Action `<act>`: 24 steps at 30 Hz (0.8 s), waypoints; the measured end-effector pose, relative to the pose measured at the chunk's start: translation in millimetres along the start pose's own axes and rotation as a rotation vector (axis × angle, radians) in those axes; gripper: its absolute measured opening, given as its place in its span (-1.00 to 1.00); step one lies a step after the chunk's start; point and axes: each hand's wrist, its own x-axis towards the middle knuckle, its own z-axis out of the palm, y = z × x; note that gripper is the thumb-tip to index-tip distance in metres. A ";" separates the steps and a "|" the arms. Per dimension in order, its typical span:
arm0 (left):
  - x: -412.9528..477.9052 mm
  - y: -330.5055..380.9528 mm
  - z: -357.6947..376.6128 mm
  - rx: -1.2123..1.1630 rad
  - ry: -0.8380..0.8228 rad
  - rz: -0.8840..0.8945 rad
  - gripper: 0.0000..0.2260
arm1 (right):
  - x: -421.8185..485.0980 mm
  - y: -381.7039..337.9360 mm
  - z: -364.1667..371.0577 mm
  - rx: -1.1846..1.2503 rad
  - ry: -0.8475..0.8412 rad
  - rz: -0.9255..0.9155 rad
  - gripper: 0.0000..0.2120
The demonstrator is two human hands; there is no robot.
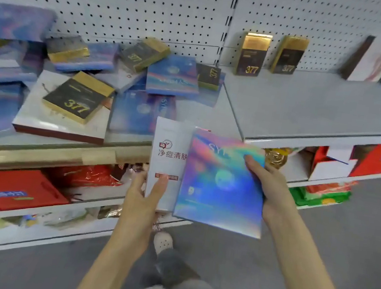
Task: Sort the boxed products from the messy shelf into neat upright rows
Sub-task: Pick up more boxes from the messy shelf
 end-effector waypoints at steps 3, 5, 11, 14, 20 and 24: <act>-17.5 -13.6 21.1 0.126 -0.081 -0.040 -0.55 | -22.4 5.6 -22.2 0.033 0.016 0.014 -0.84; -23.6 -18.4 37.7 0.170 -0.129 -0.053 -0.41 | -29.8 2.9 -37.6 0.045 0.023 -0.041 -0.86; -16.5 -31.8 100.7 0.181 -0.135 -0.019 -0.47 | -32.0 -8.5 -105.8 0.093 0.034 -0.140 -0.67; -2.4 -43.6 146.8 0.184 -0.119 0.007 -0.51 | -26.6 -11.1 -151.7 0.023 0.003 -0.121 -0.50; 31.5 -91.2 274.8 0.110 -0.101 0.026 -0.64 | 3.4 -54.9 -260.6 -0.050 -0.045 -0.105 -0.48; 39.5 -118.4 361.8 0.048 -0.119 0.036 -0.57 | 36.8 -108.3 -333.5 -0.096 -0.043 -0.138 -0.44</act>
